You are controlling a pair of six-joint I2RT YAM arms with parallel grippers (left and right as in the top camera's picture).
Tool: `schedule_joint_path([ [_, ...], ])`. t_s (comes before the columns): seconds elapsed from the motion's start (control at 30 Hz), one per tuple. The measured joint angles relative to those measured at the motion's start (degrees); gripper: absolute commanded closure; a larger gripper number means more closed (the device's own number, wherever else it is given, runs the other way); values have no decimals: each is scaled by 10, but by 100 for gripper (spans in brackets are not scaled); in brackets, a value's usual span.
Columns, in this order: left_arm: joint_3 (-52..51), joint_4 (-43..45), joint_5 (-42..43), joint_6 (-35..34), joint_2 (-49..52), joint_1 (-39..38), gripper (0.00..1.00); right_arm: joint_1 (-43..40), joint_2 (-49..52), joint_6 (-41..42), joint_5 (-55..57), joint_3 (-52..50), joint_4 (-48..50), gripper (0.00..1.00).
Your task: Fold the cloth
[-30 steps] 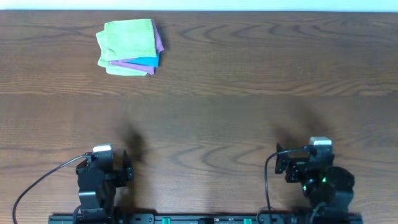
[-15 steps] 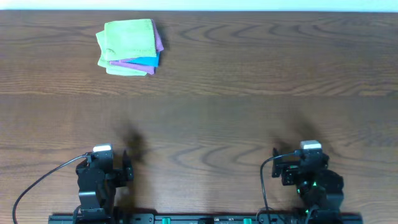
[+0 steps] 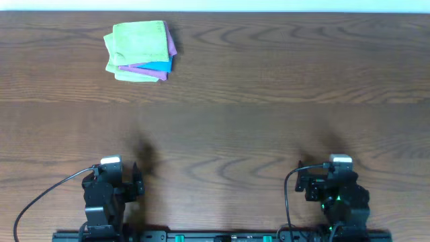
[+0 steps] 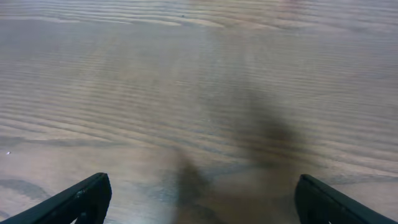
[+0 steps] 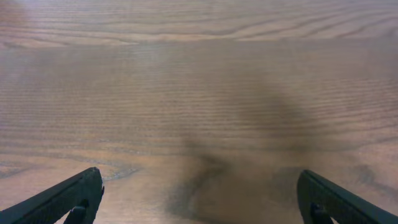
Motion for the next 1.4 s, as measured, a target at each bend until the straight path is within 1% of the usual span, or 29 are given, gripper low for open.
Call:
schedule_joint_path([
  [1.4,0,0,0,0,0,0,5,0,0,9,3,-1,0,1],
])
